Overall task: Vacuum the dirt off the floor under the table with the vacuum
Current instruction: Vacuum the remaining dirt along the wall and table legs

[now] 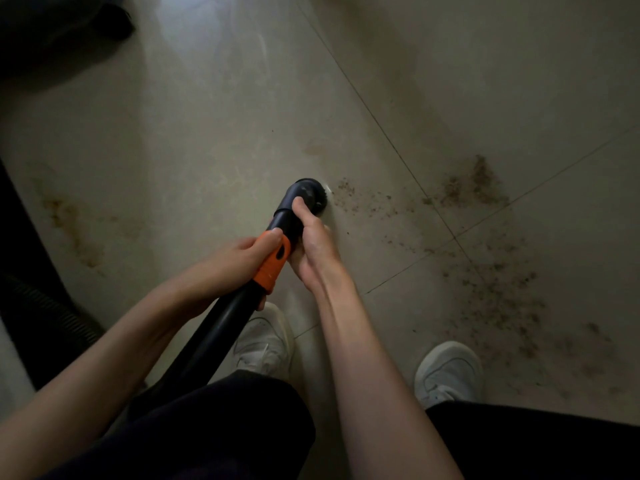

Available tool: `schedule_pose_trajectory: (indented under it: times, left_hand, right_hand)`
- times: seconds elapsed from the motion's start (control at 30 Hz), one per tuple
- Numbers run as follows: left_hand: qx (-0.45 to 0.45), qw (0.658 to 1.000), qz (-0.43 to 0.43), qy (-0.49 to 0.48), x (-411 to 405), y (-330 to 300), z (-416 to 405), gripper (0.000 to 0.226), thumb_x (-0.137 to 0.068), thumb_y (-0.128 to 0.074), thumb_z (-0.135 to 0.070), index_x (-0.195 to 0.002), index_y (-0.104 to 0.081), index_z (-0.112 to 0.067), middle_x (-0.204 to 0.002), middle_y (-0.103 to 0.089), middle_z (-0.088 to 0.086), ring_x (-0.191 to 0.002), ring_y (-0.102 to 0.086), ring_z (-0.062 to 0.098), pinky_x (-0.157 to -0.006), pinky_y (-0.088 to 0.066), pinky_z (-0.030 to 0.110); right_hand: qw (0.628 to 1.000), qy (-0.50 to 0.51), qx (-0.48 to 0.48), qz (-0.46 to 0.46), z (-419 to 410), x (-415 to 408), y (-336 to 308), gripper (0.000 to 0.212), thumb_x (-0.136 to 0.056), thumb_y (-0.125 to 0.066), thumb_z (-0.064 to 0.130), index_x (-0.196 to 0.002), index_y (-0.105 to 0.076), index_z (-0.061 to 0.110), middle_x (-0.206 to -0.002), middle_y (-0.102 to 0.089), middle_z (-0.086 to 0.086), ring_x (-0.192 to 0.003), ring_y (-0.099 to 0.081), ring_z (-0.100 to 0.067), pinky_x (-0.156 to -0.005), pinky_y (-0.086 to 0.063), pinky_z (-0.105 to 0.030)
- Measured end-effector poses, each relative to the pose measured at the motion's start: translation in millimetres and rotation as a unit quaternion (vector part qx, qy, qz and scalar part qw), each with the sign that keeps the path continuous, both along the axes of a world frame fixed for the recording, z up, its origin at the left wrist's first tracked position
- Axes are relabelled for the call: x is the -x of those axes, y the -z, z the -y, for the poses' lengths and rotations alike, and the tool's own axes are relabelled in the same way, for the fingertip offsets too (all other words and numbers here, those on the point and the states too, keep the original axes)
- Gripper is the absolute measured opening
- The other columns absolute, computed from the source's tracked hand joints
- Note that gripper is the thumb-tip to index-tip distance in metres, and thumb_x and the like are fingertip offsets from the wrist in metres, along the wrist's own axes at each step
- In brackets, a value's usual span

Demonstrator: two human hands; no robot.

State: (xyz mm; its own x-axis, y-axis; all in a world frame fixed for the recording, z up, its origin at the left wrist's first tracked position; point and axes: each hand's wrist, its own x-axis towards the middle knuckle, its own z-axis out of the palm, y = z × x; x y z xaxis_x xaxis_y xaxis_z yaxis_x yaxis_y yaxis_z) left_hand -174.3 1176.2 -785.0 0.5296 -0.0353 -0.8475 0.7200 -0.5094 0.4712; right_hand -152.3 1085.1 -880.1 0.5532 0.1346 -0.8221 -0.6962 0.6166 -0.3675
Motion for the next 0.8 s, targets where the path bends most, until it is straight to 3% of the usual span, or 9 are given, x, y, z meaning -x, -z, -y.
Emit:
schedule_pose_trajectory:
  times: [0.27, 0.53, 0.63, 0.8]
  left_hand:
    - [-0.024, 0.999, 0.001, 0.041, -12, 3, 12, 0.032, -0.096, -0.036, -0.048, -0.093, -0.052, -0.020, -0.066, -0.059, 0.011, -0.042, -0.056, 0.018, -0.044, -0.049, 0.024]
    - [-0.035, 0.996, 0.027, 0.082, -35, 7, 30, 0.042, -0.097, -0.036, -0.047, -0.100, -0.053, -0.008, -0.062, -0.056, 0.010, -0.037, -0.054, 0.017, -0.040, -0.045, 0.020]
    - [-0.053, 0.992, 0.027, 0.108, -42, 4, 33, 0.046, -0.097, -0.036, -0.047, -0.098, -0.054, -0.005, -0.062, -0.056, 0.011, -0.037, -0.053, 0.017, -0.040, -0.045, 0.018]
    - [-0.064, 0.992, 0.007, 0.111, -28, 7, 32, 0.043, -0.096, -0.038, -0.045, -0.088, -0.054, -0.007, -0.059, -0.055, 0.012, -0.040, -0.053, 0.023, -0.048, -0.047, 0.026]
  right_hand:
    - [0.999, 0.035, -0.003, -0.002, 14, -4, -4, 0.024, -0.096, -0.055, 0.024, -0.086, -0.059, 0.003, -0.071, -0.060, -0.009, -0.060, -0.059, -0.017, -0.058, -0.050, -0.028]
    - [0.998, 0.057, -0.022, -0.017, 28, -23, 0, 0.027, -0.095, -0.054, 0.030, -0.094, -0.058, 0.004, -0.071, -0.060, -0.008, -0.053, -0.061, -0.014, -0.049, -0.050, -0.022]
    - [0.996, 0.084, -0.035, -0.024, 30, -27, 0, 0.026, -0.095, -0.053, 0.029, -0.086, -0.058, 0.005, -0.061, -0.061, -0.006, -0.046, -0.061, -0.014, -0.046, -0.049, -0.020]
    - [0.994, 0.092, -0.055, -0.034, 27, -8, 3, 0.025, -0.096, -0.051, 0.029, -0.085, -0.058, 0.008, -0.057, -0.060, -0.003, -0.047, -0.060, -0.013, -0.047, -0.048, -0.020]
